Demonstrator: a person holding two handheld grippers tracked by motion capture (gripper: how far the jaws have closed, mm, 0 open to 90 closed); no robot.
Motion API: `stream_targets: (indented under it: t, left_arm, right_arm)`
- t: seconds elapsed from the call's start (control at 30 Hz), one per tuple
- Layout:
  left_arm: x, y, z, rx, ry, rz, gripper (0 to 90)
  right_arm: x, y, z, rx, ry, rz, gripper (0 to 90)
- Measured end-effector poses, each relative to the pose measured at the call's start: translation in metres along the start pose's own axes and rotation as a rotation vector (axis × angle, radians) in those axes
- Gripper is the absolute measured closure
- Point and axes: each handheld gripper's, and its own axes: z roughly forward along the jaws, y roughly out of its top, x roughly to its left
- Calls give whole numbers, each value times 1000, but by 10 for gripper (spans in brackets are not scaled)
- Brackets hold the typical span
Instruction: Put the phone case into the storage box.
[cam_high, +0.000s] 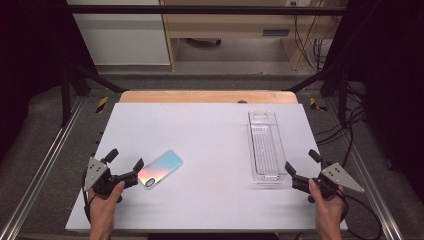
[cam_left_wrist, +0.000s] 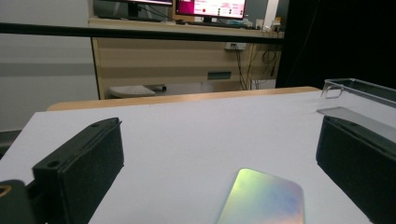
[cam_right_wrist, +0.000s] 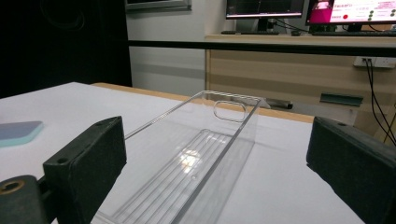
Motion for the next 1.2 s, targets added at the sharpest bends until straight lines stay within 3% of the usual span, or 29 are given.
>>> stream_targets:
  t: [0.17, 0.37, 0.5, 0.67, 0.83, 0.97, 1.03, 1.1, 1.13, 1.2]
  left_arm:
    - [0, 1, 0, 18, 18, 0, 16]
    - [-6, 8, -1, 45, -3, -4, 13]
    - [-10, 12, 3, 50, -10, 40, 12]
    - [-7, 11, 22, 73, -30, 48, 13]
    - [5, 12, 43, 138, -32, 44, 15]
    - [11, 10, 50, 187, -22, 19, 66]
    - [10, 11, 49, 207, -14, 7, 159]
    - [9, 11, 48, 210, -15, 16, 198]
    - [7, 11, 47, 219, -7, 31, 294]
    - [5, 11, 46, 236, -20, 33, 345]
  right_arm:
    - [0, 0, 0, 8, -11, -15, 45]
    - [6, 3, -6, 1, -12, -35, 44]
    - [5, 3, -7, 3, -18, -34, 40]
    - [3, 3, -6, 6, -22, -27, 37]
    - [1, 3, -6, 2, -28, -17, 37]
    - [1, 4, -3, -11, -37, -8, 37]
    - [1, 2, -1, 4, -35, -16, 37]
    - [2, 1, -1, 12, -34, -17, 37]
    - [2, 0, -2, 19, -31, -18, 37]
    - [2, 1, -3, 16, -28, -23, 37]
